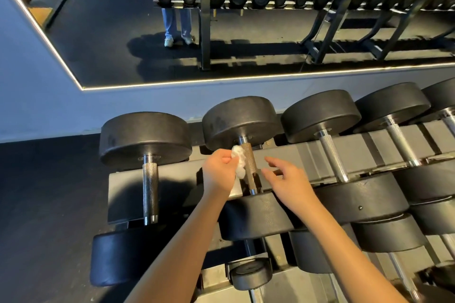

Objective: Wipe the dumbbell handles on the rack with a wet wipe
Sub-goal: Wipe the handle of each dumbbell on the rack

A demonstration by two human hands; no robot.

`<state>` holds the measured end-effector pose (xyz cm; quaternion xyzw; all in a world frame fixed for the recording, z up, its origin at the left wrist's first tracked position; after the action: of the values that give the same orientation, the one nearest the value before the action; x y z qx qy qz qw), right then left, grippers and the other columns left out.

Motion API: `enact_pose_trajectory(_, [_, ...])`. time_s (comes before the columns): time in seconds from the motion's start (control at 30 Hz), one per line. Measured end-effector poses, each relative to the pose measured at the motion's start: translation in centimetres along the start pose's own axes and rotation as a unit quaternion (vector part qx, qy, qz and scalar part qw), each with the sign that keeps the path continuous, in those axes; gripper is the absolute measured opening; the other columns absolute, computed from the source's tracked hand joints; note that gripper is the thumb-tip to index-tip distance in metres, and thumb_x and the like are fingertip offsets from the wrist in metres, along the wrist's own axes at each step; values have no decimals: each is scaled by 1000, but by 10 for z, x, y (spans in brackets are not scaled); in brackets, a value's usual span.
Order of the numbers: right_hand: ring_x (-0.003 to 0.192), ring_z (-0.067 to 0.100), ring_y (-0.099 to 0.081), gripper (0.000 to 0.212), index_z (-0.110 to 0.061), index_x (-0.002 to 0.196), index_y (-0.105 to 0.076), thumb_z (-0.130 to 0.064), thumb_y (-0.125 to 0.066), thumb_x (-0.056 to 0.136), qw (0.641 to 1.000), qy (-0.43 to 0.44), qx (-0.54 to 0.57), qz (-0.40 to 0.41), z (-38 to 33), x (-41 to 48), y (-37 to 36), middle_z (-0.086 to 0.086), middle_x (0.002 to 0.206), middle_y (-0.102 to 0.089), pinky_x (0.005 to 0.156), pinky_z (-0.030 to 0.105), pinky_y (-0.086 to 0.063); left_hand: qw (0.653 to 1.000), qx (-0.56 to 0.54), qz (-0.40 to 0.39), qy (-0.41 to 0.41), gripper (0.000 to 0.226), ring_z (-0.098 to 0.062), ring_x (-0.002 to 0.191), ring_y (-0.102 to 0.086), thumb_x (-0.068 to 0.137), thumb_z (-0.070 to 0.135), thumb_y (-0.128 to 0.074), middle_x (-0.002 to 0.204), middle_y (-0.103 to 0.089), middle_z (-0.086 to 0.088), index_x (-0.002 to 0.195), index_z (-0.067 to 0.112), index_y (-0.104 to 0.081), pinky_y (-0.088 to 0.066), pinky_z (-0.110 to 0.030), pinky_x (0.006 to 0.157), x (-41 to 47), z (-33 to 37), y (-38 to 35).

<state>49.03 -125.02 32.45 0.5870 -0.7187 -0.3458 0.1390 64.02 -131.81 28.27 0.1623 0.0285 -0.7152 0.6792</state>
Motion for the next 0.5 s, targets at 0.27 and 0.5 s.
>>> enact_pose_trajectory(0.27, [96, 7, -55, 37, -22, 122, -61, -43, -44, 97, 995, -9, -27, 96, 9, -5, -1, -3, 115, -65, 76, 25, -41, 996, 81, 6, -46, 8, -2, 68, -55, 91, 13, -60, 77, -62, 5, 88, 10, -68, -40, -1, 58, 21, 11, -21])
enact_pose_trajectory(0.5, [92, 5, -50, 30, -21, 114, -63, -39, -45, 98, 995, -17, -3, 103, 7, -8, 1, -8, 104, -60, 74, 27, -38, 987, 152, -48, -4, 31, -8, 57, -51, 86, 12, -65, 58, -50, 6, 58, 18, -52, -35, -9, 44, 15, -11, -23])
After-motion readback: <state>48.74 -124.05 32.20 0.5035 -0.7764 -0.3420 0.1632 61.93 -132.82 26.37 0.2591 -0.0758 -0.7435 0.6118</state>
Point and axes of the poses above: each hand's wrist, its own x-axis towards the middle knuckle, its own y-axis out of the back of the hand, z = x × y, the point moved 5 cm from there along x, towards the middle knuckle
